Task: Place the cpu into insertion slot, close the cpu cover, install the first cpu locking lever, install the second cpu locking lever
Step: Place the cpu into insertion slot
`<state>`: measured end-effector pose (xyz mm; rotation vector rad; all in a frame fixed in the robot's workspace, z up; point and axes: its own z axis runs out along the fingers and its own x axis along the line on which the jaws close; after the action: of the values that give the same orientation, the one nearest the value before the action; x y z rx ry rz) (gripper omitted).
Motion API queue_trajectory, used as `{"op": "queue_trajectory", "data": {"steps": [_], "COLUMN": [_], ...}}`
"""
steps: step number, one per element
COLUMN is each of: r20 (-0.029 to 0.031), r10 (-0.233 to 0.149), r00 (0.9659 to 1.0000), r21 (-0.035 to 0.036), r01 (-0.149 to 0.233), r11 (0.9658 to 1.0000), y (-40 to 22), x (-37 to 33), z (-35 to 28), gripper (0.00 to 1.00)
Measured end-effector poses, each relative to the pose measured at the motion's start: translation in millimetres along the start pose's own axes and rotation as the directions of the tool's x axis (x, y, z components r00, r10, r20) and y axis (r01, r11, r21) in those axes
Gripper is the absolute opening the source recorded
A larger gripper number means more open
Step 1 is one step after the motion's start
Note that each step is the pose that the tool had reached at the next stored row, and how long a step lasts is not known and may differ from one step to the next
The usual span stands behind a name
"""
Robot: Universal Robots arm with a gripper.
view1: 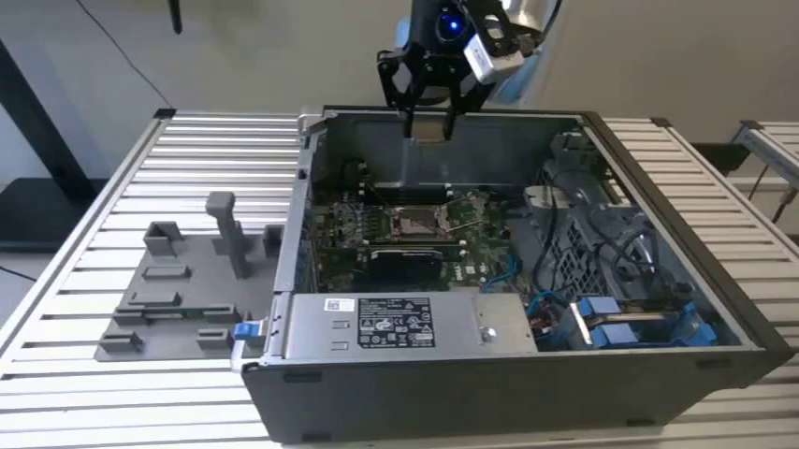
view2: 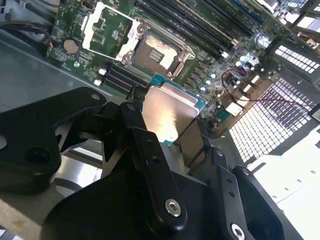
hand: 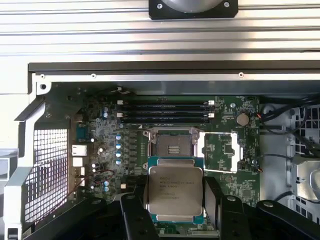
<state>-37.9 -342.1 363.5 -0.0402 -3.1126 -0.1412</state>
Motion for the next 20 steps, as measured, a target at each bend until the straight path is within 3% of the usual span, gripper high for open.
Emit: {"op": "queue_trajectory", "data": {"steps": [3,5,9,12,16,20], "r20": [-0.0221,-0.0269,-0.0229,-0.0182,-0.0124,-0.0069], "r10": [0.002,0.007,0.055,0.108,0.175,0.241], "r00": [0.9998,0.9996,0.9982,0.994,0.9846,0.9706], "r21": [0.0003,0.0006,-0.0009,-0.0027,-0.0053,-0.0091], "r01": [-0.002,-0.007,-0.055,-0.108,-0.175,-0.241], "r11": [1.0,1.0,0.9985,0.9942,0.9846,0.9705], "y": [0.1,0.1,0.0,-0.1,-0.3,-0.5], "x": [-2.0,-2.4,-2.4,-2.5,-2.5,-2.6], "z": [0.1,0.4,1.6,3.0,4.8,6.9], "gripper": [0.54,0.54,0.54,0.54,0.54,0.54]}}
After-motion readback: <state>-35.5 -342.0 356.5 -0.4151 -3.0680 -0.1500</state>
